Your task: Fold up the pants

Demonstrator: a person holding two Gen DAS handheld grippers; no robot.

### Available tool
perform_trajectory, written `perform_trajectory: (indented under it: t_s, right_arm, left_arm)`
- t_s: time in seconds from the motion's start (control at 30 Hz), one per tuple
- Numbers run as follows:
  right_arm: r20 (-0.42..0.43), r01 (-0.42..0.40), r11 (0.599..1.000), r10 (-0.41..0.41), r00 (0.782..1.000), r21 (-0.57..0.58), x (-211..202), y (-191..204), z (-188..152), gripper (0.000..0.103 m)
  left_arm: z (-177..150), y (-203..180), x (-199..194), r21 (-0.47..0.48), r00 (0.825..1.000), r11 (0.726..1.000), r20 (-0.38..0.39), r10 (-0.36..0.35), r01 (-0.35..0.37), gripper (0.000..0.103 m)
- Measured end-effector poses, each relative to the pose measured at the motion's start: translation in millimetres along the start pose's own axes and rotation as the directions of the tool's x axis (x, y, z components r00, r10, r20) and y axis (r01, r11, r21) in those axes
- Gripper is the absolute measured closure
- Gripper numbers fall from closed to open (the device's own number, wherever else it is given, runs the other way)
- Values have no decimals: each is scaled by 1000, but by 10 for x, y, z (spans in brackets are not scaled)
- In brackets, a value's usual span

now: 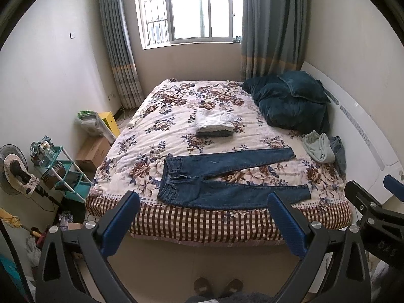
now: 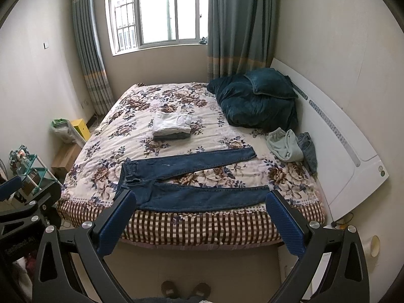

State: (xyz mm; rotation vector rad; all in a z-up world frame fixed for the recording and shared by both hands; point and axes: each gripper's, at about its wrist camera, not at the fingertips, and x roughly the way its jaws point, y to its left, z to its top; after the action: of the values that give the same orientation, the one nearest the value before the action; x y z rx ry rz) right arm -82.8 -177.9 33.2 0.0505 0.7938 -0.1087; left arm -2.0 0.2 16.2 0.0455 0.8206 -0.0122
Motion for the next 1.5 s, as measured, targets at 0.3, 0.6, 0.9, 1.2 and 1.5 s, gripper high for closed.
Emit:
perform_trajectory:
  t_s: [0.3, 0.6, 0.9, 1.2, 1.5]
  right_arm:
    - [7, 1, 1000, -1, 1000, 2, -14, -10, -11, 0]
    - [1, -4, 1000, 4, 1000, 9, -12, -16, -29, 0]
    - [-1, -4, 1000, 4, 1000, 11, -3, -34, -28, 0]
    - [3, 0, 1000, 0, 1000, 11, -12, -20, 5, 0]
    - [3, -1, 1000, 0, 1000, 11, 1, -14, -3, 0]
  left_arm:
    - [-35, 4, -11, -1, 1000, 1000, 2, -2, 2, 0]
    - [-30, -11, -26, -5, 1000, 1000, 2, -4, 4, 0]
    - [-18, -25, -43, -8, 1000, 1000, 3, -5, 5, 0]
    - [-18, -9, -44, -10, 1000, 1000, 3, -8, 8, 0]
    - [-4, 18, -61, -12, 1000, 1000, 6, -8, 8, 0]
